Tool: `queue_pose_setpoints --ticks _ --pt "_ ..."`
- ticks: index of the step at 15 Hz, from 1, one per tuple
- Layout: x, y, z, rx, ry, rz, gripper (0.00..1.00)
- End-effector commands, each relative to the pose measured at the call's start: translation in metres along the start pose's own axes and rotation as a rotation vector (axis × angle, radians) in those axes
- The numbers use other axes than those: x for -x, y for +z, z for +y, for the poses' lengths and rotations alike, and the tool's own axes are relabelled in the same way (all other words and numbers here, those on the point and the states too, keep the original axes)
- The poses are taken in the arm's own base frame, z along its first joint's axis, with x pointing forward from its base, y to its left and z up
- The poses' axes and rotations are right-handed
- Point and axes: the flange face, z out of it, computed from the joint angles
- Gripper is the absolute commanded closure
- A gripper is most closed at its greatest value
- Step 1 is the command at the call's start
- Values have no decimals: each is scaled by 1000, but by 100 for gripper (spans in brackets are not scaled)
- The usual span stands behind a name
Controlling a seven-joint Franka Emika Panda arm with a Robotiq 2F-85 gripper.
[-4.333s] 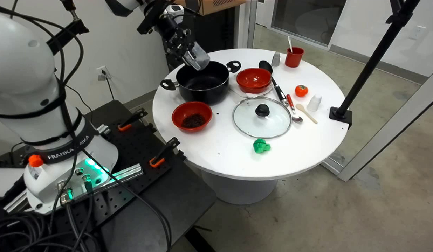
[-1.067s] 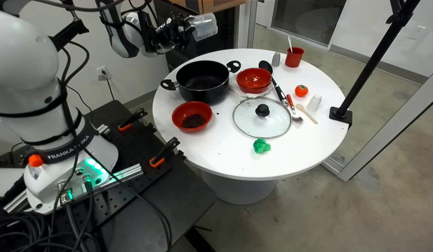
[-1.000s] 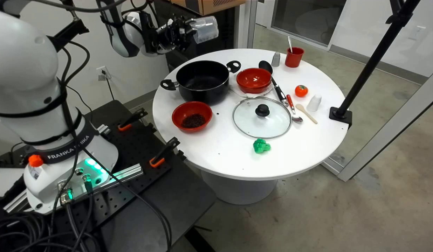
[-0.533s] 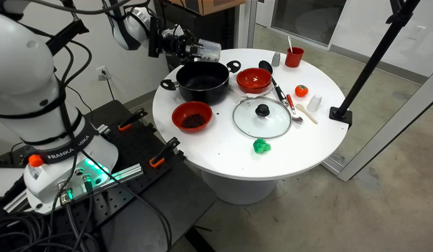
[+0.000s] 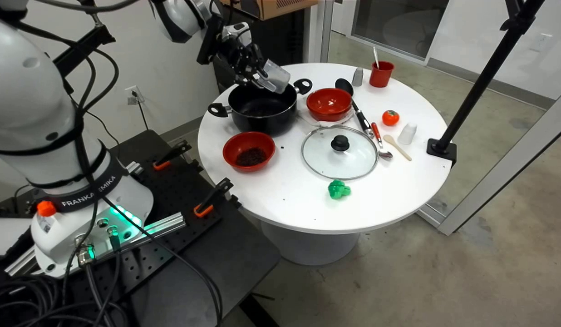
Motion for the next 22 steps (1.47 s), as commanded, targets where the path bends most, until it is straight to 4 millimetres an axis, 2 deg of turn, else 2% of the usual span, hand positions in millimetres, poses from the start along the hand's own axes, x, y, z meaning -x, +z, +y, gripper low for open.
queue_pose_setpoints --ticks 1,6,11,13,15,18,22 --pt "9 17 50 -199 21 13 93" --pt "15 51 116 -479 103 32 93" --pt "23 104 168 -753 226 40 93" --pt "21 133 188 -844 298 40 93" --pt "17 164 208 -853 363 32 93" --pt "13 218 234 -843 449 -1 93" --pt "14 290 262 -940 523 -75 93"
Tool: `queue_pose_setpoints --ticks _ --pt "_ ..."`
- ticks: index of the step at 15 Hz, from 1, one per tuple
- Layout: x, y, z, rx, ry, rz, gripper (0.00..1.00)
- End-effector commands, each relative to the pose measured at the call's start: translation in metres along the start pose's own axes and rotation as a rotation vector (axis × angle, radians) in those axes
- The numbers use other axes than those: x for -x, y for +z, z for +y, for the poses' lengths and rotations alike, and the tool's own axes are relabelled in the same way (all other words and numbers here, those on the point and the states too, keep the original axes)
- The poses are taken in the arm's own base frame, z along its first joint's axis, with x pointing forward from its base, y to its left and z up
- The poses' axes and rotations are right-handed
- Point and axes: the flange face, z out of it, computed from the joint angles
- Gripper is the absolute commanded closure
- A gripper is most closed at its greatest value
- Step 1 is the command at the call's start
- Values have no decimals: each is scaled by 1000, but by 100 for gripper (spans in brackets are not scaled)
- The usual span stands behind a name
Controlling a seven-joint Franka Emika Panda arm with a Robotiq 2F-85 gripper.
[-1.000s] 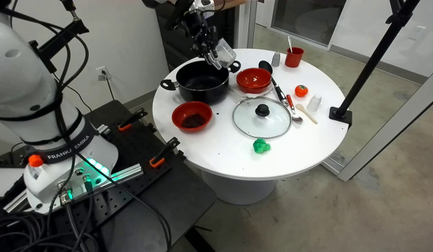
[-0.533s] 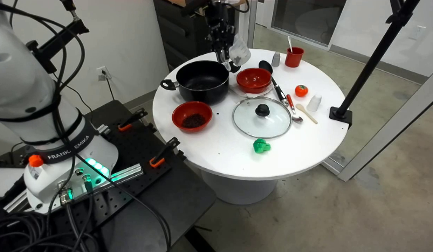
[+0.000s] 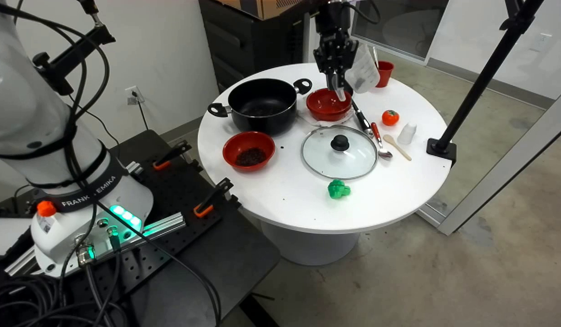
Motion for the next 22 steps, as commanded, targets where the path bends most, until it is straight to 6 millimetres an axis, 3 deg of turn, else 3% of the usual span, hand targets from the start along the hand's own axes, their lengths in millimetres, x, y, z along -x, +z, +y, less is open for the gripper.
queue_pose_setpoints --ticks 1,6,11,16,22 --pt "-29 22 48 -104 48 -46 93" --pt "-58 67 88 -290 34 -117 93" --pt "-82 126 92 -349 -2 -182 93" --pt "-91 183 91 -361 -24 -318 93" --pt "-98 227 104 -369 -17 -419 93"
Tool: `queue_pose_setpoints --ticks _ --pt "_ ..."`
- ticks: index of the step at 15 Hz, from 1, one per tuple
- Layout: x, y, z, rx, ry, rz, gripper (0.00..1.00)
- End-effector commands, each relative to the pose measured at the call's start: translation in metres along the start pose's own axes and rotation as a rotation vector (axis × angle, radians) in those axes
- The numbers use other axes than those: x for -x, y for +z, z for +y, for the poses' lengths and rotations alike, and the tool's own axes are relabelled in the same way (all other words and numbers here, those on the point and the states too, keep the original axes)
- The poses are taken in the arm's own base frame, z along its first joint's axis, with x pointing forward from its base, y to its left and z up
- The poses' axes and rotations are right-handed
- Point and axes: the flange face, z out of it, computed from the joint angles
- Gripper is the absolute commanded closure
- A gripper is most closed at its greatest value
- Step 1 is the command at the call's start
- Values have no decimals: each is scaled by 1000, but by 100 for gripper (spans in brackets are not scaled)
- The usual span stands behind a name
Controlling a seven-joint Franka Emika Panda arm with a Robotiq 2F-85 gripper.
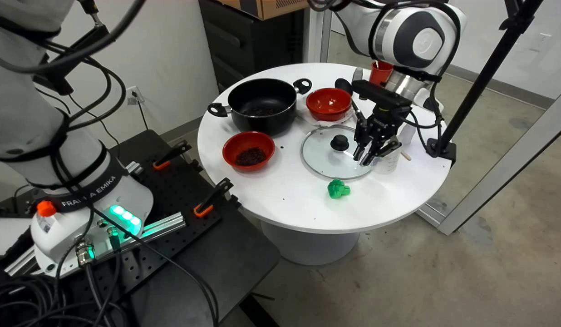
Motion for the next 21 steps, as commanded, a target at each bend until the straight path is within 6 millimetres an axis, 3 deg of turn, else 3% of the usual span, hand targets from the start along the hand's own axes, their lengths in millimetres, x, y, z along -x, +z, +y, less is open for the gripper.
queue_pose_setpoints --ticks 1,6,10,11,12,18,19,21 --pt "-17 10 15 -31 -7 -46 93" --pt "-31 32 17 -27 -9 -87 93" --pt "-40 36 10 -32 -27 -79 93" --pt "-41 33 10 -34 -26 -78 49" --pt "-41 30 10 -38 -26 -76 48" --pt "-43 10 10 -57 -30 -28 5" --pt "-42 3 10 -54 -32 -12 0" --pt "-36 -19 5 -18 -52 53 0"
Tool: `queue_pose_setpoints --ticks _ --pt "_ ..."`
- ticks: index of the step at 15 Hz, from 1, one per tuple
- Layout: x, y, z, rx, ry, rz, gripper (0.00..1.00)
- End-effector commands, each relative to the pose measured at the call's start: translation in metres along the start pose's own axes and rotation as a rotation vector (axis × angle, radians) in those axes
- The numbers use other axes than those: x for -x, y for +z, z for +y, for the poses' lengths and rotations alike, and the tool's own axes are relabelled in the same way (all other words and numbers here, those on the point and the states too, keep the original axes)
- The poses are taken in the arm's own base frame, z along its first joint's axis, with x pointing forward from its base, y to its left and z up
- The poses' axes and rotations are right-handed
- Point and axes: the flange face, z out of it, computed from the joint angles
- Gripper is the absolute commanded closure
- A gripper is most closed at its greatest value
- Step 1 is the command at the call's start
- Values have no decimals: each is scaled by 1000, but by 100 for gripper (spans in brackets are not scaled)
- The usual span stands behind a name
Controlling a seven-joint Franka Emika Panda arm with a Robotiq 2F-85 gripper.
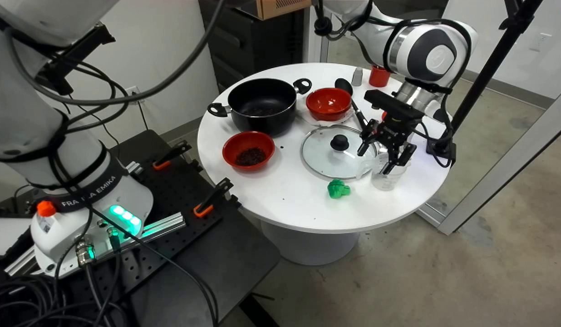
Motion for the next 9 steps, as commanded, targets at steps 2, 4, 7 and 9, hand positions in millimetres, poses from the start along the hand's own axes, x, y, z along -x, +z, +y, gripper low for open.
queue_pose_setpoints --ticks 2,4,7,9 --pt "15 -59 -15 72 -85 159 0" --pt "30 -92 -33 142 -138 244 0" --pt "60 -138 -71 234 -224 371 0" --pt "82 -166 -100 271 -279 471 0"
